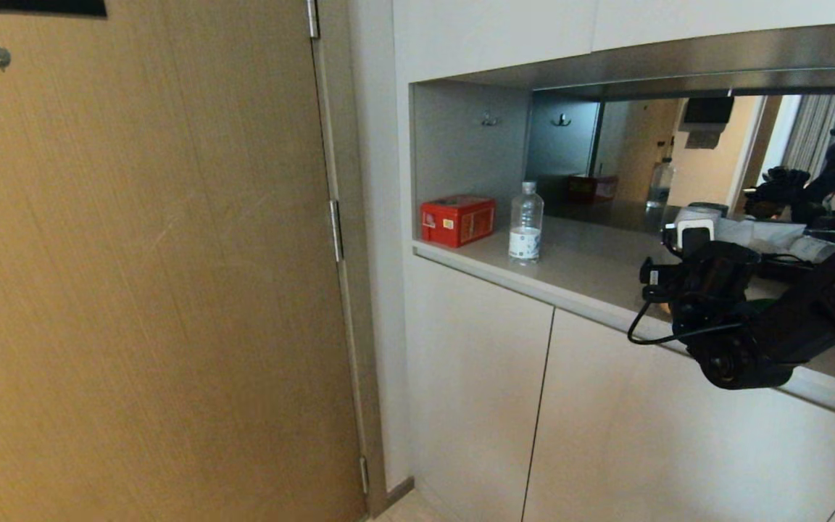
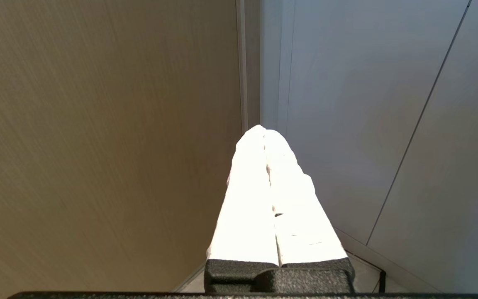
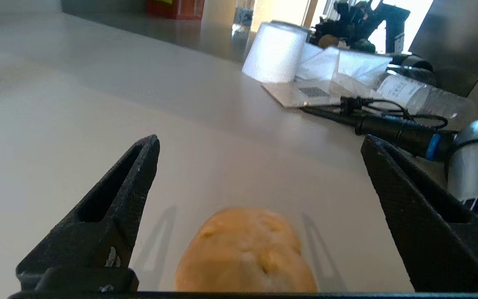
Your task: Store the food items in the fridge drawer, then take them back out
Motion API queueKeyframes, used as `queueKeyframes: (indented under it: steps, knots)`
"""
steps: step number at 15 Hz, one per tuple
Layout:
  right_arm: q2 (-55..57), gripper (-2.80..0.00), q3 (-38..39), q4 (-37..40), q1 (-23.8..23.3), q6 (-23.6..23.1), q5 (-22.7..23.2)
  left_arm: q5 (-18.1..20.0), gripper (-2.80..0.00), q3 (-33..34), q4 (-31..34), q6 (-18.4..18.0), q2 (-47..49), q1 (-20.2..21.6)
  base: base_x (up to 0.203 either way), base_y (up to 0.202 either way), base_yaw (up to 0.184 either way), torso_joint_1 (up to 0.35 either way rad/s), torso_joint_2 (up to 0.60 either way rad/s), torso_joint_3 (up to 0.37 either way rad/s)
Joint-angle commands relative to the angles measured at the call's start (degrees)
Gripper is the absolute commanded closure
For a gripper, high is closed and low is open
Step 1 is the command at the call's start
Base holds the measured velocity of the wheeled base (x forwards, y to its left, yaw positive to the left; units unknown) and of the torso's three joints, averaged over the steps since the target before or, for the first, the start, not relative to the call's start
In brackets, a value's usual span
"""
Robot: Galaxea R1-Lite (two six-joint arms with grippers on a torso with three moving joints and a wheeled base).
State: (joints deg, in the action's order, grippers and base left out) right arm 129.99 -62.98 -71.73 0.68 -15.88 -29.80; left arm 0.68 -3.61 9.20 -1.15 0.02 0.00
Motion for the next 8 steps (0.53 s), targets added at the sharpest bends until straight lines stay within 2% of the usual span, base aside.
queueKeyframes:
  steps: [1, 8]
  knots:
    - [-0.09, -2.8, 0.33, -0.43, 0.02, -0.11, -0.17, 0.02, 0.0, 0.0, 0.02, 0.0, -0.11, 0.0, 0.0, 0.0, 0.0, 0.0, 0.0, 0.0]
    - [-0.89, -2.8, 1.18, -0.54, -0.33, -0.03, 0.12, 0.02, 0.0, 0.0, 0.02, 0.0, -0.11, 0.0, 0.0, 0.0, 0.0, 0.0, 0.0, 0.0]
